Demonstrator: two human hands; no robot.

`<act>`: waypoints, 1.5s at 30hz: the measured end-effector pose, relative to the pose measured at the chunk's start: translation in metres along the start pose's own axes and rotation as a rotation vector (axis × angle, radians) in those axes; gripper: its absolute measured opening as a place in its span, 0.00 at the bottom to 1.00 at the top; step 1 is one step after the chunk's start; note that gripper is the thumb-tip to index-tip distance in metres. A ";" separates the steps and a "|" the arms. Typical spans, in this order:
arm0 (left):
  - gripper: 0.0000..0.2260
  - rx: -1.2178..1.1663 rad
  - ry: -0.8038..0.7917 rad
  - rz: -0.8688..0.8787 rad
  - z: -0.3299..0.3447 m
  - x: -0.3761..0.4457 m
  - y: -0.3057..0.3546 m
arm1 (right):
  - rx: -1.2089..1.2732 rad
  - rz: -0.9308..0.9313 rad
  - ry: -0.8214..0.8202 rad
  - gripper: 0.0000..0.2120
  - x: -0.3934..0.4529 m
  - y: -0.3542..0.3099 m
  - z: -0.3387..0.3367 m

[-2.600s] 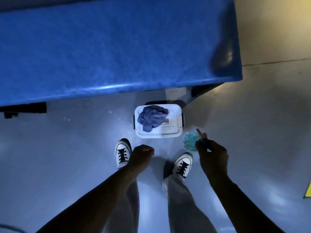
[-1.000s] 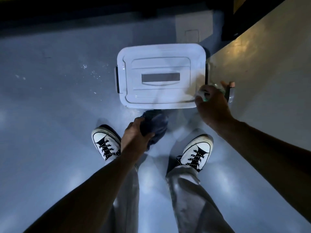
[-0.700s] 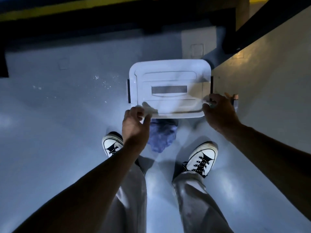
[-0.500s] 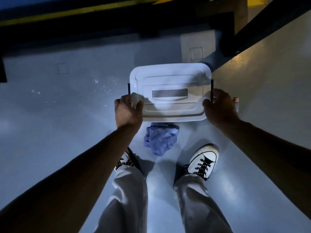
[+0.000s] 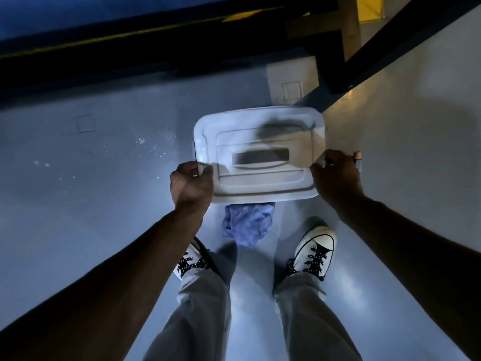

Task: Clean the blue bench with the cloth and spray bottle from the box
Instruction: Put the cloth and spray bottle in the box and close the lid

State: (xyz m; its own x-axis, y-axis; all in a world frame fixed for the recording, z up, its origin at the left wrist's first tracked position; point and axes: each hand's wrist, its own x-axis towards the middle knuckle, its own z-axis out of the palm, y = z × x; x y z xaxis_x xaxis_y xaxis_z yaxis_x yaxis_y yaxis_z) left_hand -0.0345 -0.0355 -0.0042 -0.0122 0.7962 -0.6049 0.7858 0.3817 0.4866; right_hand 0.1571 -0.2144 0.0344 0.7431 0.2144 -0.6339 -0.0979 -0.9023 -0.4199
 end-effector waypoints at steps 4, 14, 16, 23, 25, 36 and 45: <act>0.11 0.007 -0.020 0.043 -0.018 -0.012 -0.012 | 0.046 0.003 0.044 0.09 -0.027 0.005 -0.008; 0.11 0.039 -0.014 -0.037 -0.037 -0.087 -0.077 | 0.099 0.087 -0.029 0.16 -0.096 0.071 0.000; 0.11 0.098 -0.054 -0.062 -0.030 -0.115 -0.098 | 0.077 0.142 -0.020 0.16 -0.104 0.103 0.003; 0.11 0.235 -0.194 -0.044 0.051 -0.165 -0.156 | -0.009 0.213 0.013 0.15 -0.090 0.212 -0.008; 0.13 0.220 -0.246 -0.051 0.081 -0.171 -0.154 | -0.024 0.224 0.038 0.13 -0.073 0.234 -0.016; 0.27 0.277 -0.394 0.015 0.219 -0.145 -0.148 | 0.033 0.302 0.027 0.14 0.031 0.299 -0.024; 0.12 0.290 -0.465 0.112 0.199 -0.156 -0.140 | -0.095 0.141 -0.051 0.29 0.007 0.289 -0.017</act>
State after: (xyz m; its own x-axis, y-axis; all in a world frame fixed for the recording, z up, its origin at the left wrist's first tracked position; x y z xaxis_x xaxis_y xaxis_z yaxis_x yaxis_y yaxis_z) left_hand -0.0193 -0.3067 -0.1031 0.3038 0.5086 -0.8057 0.9051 0.1099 0.4107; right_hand 0.1450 -0.4795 -0.0802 0.6919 0.0997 -0.7151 -0.1338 -0.9555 -0.2627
